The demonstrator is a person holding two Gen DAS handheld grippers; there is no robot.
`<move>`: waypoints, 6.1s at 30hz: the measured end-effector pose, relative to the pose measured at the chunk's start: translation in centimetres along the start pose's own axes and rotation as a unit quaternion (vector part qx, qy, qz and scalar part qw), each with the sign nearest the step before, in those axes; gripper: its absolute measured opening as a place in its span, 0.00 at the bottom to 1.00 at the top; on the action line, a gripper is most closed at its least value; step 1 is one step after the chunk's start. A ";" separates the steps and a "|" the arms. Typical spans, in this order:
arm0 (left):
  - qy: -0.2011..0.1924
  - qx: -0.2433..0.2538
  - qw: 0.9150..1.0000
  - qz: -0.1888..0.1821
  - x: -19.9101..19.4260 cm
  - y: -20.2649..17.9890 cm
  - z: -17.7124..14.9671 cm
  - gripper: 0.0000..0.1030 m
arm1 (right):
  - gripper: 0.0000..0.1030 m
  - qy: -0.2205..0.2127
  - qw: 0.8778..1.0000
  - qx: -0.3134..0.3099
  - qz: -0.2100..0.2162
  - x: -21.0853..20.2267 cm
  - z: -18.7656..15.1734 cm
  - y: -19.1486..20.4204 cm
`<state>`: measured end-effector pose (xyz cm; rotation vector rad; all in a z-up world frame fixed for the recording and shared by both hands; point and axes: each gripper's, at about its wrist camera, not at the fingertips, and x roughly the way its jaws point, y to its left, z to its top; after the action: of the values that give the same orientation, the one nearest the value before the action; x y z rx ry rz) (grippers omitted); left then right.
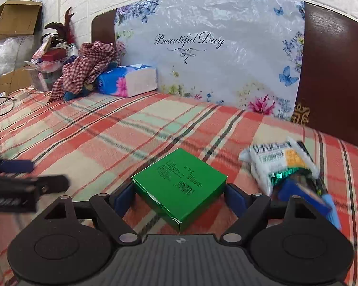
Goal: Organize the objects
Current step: 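Reach the right gripper to the small green box and grasp it, then carry the green box into the brown box and open the right gripper, then reach the right gripper to the red tape roll and grasp it, then lift the red tape roll into the brown box and open the right gripper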
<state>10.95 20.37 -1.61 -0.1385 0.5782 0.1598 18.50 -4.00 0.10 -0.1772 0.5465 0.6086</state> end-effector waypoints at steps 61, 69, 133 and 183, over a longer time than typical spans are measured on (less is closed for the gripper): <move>0.110 0.248 0.925 -0.267 -3.8 -52.1 3.7 0.66 | 0.79 -0.179 0.929 0.128 -0.298 -22.1 -10.5 -28.8; 0.098 0.230 0.926 -0.283 -3.6 -52.0 3.5 0.66 | 0.79 -0.187 0.928 0.119 -0.299 -21.9 -10.9 -28.8; 0.011 0.054 0.998 -0.043 -2.7 -11.3 -3.1 0.91 | 0.69 0.022 0.997 0.034 -0.062 -8.3 -5.8 -6.0; 0.170 0.195 0.919 -0.297 -12.6 -35.8 -4.6 0.28 | 0.66 -0.043 0.977 0.129 -0.164 -28.1 -16.4 -12.0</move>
<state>4.86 -16.83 4.64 0.0528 0.8769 -0.5817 -0.81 -32.79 1.32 0.0061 0.4936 0.2190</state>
